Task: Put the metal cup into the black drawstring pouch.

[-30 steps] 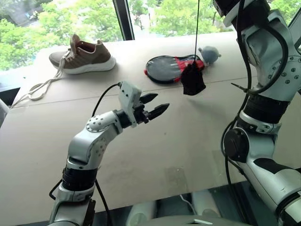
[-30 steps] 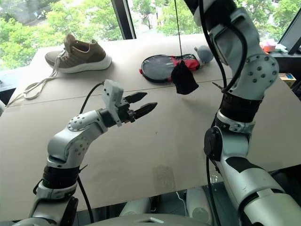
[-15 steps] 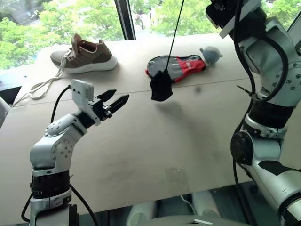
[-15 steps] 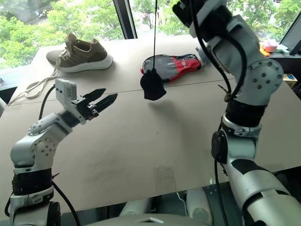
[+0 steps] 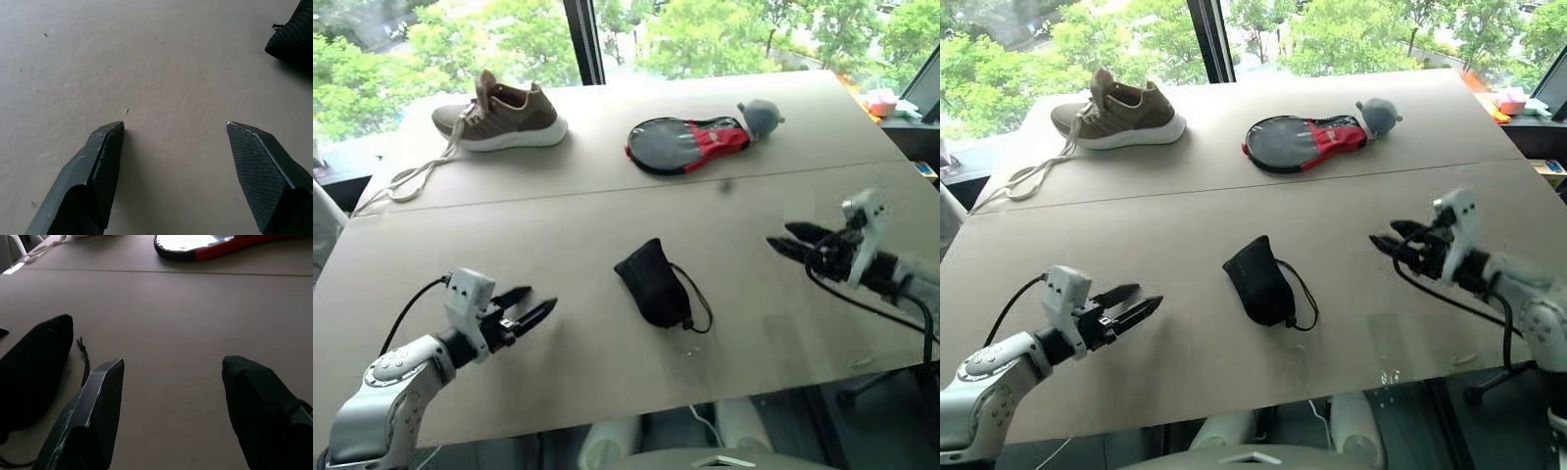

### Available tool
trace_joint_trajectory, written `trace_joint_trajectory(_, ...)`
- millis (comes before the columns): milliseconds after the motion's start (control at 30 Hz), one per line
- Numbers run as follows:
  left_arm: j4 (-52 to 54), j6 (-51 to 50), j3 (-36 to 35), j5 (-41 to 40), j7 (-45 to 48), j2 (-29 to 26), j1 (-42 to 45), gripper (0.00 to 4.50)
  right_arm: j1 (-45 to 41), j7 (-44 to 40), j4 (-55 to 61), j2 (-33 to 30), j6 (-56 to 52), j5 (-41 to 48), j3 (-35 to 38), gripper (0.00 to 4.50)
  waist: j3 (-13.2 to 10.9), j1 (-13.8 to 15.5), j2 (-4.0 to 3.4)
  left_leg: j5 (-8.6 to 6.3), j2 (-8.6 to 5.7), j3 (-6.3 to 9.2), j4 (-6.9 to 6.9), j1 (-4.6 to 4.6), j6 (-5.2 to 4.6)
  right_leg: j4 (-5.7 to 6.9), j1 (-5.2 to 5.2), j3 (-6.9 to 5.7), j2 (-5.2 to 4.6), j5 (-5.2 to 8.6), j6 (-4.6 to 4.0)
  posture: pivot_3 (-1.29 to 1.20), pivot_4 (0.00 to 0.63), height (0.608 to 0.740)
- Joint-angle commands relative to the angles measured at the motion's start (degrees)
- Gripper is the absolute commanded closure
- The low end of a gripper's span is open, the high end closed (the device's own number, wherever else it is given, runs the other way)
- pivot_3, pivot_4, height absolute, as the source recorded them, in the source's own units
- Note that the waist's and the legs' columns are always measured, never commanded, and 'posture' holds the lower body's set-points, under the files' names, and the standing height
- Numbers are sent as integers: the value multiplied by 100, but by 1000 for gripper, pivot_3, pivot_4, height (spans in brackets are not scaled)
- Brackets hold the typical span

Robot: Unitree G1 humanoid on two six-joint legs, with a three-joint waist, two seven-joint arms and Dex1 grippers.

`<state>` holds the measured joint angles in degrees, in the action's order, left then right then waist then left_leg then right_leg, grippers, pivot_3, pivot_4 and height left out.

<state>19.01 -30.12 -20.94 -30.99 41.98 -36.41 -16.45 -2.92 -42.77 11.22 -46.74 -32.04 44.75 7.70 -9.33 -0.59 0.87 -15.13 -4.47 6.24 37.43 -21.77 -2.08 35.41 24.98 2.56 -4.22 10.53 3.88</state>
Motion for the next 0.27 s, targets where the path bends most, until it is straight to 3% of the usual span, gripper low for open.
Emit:
trace_joint_trajectory(33, 379, 459, 264, 345, -108, 127, -145, 1061, 387, -1479, -614, -321, 2082, -1275, -157, 1310, -2, -9, -5, 0, 0, -3, 1, 12, 0, -2, -12, 1, 1, 3, 6, 0, 150, 740)
trace_joint_trajectory(133, 513, 667, 369, 381, -72, 266, -304, 1061, 368, -2180, -1514, -150, 2974, -1521, -106, 1310, -7, -39, 7, -7, 25, -13, -3, 98, -3, -19, -96, -3, 9, 24, 12, 0, 150, 740)
trace_joint_trajectory(267, 602, 1095, 379, 521, 20, 303, -481, 1061, 119, -2850, -2321, 116, 3695, -1460, 103, 1310, -10, -41, 2, -18, 67, -27, -4, 118, 2, -47, -119, -32, 17, 17, 6, 0, 150, 740)
